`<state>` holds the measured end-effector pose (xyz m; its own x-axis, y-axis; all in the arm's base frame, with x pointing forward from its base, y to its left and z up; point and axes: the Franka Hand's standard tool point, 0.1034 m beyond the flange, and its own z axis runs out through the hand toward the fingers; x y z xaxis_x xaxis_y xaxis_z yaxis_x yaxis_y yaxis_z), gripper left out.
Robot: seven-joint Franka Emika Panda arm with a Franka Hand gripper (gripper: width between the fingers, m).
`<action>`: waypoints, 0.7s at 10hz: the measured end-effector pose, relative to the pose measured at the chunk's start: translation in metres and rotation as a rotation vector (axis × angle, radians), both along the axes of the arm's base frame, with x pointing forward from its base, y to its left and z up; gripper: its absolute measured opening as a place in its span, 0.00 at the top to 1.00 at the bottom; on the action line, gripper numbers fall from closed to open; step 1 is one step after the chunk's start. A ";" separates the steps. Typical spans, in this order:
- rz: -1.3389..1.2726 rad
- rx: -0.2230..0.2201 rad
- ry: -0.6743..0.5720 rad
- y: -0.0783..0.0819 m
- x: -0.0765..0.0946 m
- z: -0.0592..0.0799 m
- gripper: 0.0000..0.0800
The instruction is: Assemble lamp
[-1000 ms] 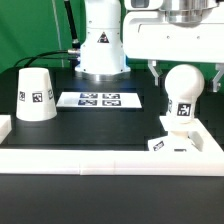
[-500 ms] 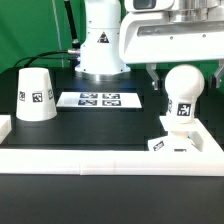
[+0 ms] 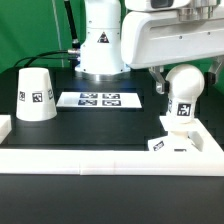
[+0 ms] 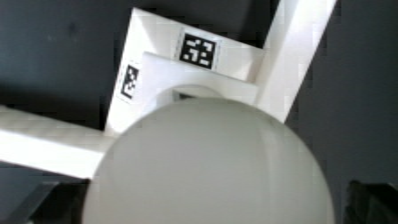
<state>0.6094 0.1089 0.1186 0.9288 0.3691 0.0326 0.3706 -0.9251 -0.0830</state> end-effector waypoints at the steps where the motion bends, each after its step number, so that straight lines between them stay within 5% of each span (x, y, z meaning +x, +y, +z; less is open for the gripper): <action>1: 0.095 -0.007 -0.019 0.000 0.002 0.001 0.13; 7: 0.558 -0.046 -0.055 -0.006 0.004 0.000 0.13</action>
Offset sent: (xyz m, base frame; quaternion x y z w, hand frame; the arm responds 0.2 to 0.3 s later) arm 0.0061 0.0043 0.0010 0.0030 -0.0025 -0.1480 0.9890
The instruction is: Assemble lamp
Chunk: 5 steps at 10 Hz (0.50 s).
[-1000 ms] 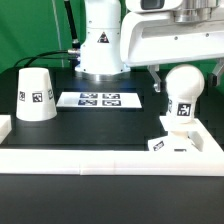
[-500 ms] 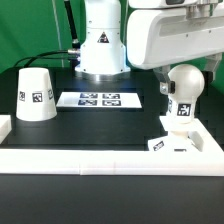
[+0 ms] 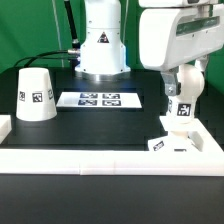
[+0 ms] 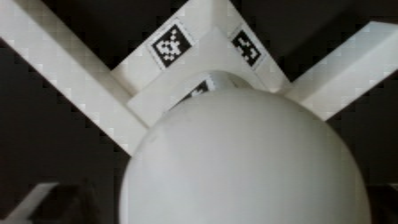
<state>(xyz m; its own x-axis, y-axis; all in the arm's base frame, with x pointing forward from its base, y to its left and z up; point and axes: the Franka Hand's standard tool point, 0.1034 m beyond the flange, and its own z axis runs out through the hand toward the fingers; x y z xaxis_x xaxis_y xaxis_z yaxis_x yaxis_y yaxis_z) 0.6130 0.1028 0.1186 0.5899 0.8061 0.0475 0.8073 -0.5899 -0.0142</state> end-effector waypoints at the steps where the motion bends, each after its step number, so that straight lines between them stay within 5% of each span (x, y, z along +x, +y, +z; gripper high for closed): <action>1: 0.046 -0.005 -0.001 -0.002 -0.001 -0.001 0.13; 5: 0.194 -0.038 -0.007 -0.006 -0.002 -0.003 0.13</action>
Offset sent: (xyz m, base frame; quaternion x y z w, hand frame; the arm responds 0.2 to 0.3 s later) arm -0.0019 0.0011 -0.0010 -0.0130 -0.0018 -0.1615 0.9868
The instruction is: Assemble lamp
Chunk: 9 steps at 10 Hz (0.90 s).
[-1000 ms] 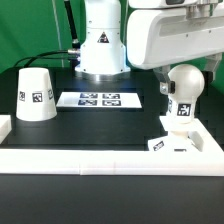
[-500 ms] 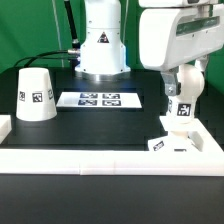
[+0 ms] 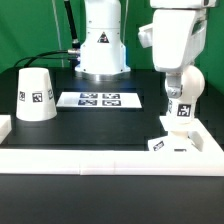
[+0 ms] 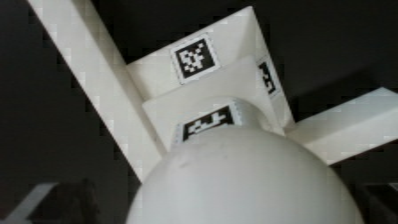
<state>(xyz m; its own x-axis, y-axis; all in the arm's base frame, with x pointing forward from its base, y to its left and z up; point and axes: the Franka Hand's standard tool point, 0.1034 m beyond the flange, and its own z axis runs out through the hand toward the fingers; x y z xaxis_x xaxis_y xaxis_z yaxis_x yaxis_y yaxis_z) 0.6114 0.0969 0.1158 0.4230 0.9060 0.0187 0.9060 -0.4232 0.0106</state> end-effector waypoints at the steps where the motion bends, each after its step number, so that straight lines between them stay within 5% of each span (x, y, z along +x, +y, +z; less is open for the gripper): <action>1: -0.001 0.000 0.000 -0.001 0.000 0.000 0.26; 5: -0.039 0.000 0.001 -0.001 0.000 0.000 0.28; 9: -0.424 0.011 0.008 0.000 -0.001 0.000 0.28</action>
Offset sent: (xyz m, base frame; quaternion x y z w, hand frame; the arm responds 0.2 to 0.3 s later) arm 0.0000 0.0000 0.0000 0.0000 0.0000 0.0650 0.9979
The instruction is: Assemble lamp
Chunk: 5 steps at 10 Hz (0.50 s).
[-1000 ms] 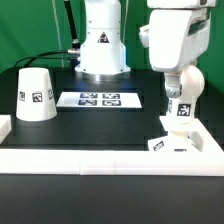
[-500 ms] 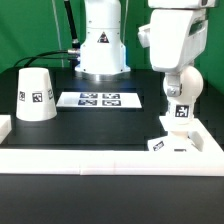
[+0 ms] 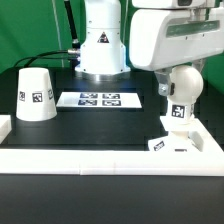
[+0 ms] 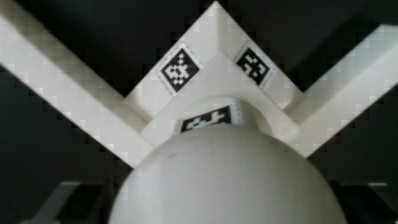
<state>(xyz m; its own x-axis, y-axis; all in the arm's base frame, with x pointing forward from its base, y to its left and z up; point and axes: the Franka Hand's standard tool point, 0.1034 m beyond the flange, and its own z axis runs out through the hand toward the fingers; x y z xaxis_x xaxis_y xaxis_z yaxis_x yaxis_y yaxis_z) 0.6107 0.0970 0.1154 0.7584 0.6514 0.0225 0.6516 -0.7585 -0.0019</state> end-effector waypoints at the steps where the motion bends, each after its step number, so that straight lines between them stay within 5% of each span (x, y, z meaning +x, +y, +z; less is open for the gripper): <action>1: -0.067 0.001 0.001 0.000 0.000 0.000 0.28; 5: -0.475 0.007 0.009 0.001 -0.001 0.000 0.28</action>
Offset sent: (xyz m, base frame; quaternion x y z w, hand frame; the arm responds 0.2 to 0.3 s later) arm -0.0059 0.0026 -0.0016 -0.0047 -0.0082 0.1954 0.9807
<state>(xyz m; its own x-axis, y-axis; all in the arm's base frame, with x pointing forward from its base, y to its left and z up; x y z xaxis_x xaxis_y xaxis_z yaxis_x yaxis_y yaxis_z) 0.6101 0.0979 0.1150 0.9726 0.2319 0.0180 0.2321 -0.9726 -0.0120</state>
